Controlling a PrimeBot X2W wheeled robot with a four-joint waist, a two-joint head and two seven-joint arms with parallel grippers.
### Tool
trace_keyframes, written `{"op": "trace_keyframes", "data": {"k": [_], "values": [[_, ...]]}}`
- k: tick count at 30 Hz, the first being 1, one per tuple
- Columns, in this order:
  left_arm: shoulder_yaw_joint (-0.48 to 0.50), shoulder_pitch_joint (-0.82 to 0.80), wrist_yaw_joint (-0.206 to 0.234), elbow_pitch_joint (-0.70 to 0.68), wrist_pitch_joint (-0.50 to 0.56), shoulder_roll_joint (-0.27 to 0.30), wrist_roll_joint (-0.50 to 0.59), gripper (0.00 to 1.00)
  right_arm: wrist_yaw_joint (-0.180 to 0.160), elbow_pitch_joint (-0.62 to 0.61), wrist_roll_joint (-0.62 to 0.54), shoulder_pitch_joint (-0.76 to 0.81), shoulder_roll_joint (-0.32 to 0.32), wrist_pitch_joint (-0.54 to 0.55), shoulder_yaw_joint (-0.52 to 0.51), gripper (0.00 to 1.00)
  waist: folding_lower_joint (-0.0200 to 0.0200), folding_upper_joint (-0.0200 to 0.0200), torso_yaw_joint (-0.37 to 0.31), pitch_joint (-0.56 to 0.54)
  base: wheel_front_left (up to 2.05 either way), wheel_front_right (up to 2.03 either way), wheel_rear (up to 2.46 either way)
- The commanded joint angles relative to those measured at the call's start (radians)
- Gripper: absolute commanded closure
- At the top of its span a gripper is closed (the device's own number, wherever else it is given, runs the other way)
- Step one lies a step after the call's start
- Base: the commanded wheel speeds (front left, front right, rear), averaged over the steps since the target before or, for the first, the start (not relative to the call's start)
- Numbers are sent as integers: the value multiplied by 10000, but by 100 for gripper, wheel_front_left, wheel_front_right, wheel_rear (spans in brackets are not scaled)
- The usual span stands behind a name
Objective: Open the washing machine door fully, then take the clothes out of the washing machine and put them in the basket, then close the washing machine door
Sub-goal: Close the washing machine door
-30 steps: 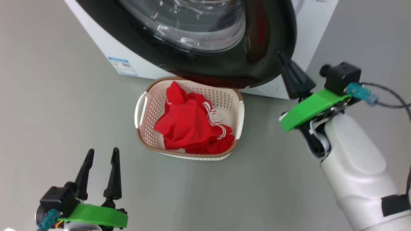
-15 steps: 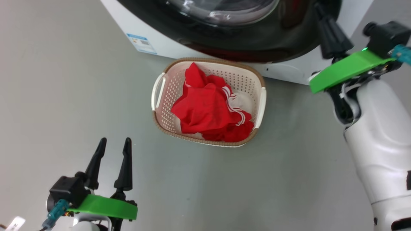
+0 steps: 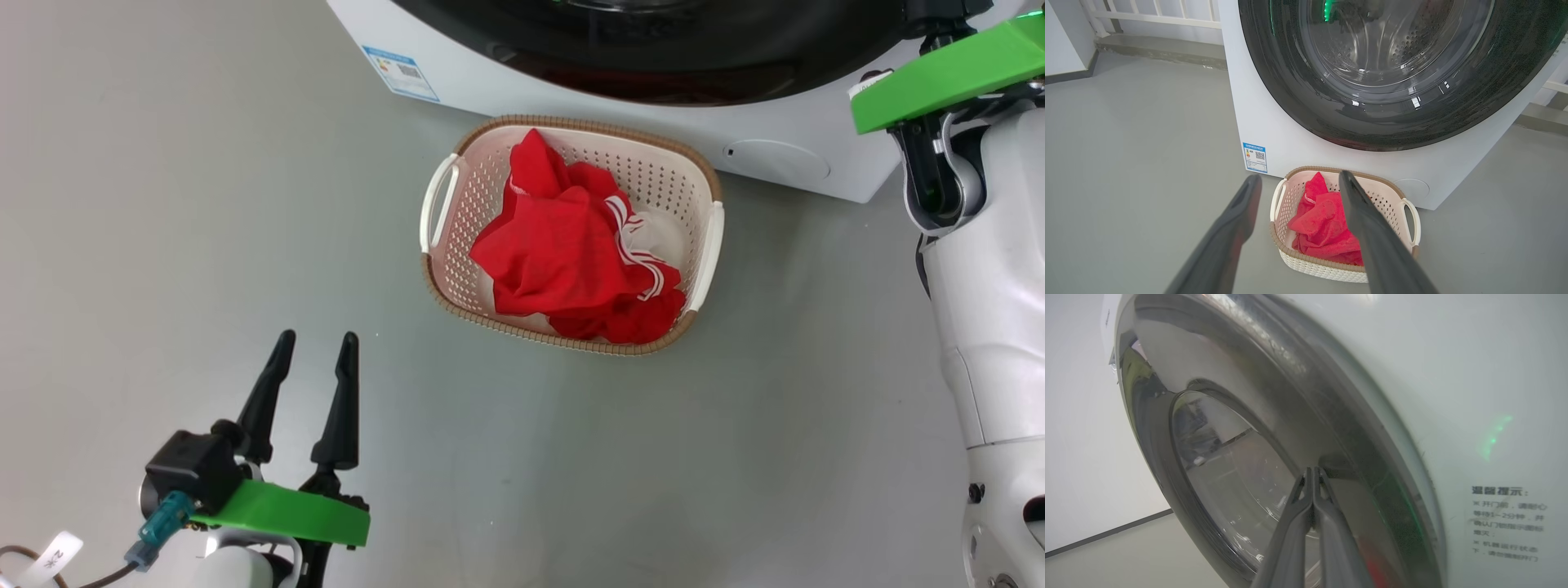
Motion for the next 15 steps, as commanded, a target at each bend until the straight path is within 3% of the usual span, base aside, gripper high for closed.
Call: {"op": "trace_keyframes", "data": {"k": [1, 5, 13, 14, 15], "values": [[313, -242, -31, -260, -82, 209, -68, 0, -44, -248, -52, -353, 97, -46, -23, 100, 0, 0, 37, 61, 0, 0, 0], [298, -336, -31, -256, -82, 194, -75, 0, -44, -232, -237, -536, 90, -46, -6, 100, 0, 0, 37, 143, 0, 0, 0], [389, -250, -31, -68, -82, 240, 24, 0, -44, -11, -231, 522, -87, -46, 1403, 100, 0, 0, -217, -357, 0, 0, 0], [408, -227, -31, -43, -82, 256, 31, 0, -44, -44, -158, 702, -99, -46, 1527, 97, 0, 0, -273, -432, 0, 0, 0], [420, -207, -31, -7, -82, 271, 33, 0, -44, -112, -71, 877, -128, -46, 1603, 78, 0, 0, -325, -506, 0, 0, 0]]}}
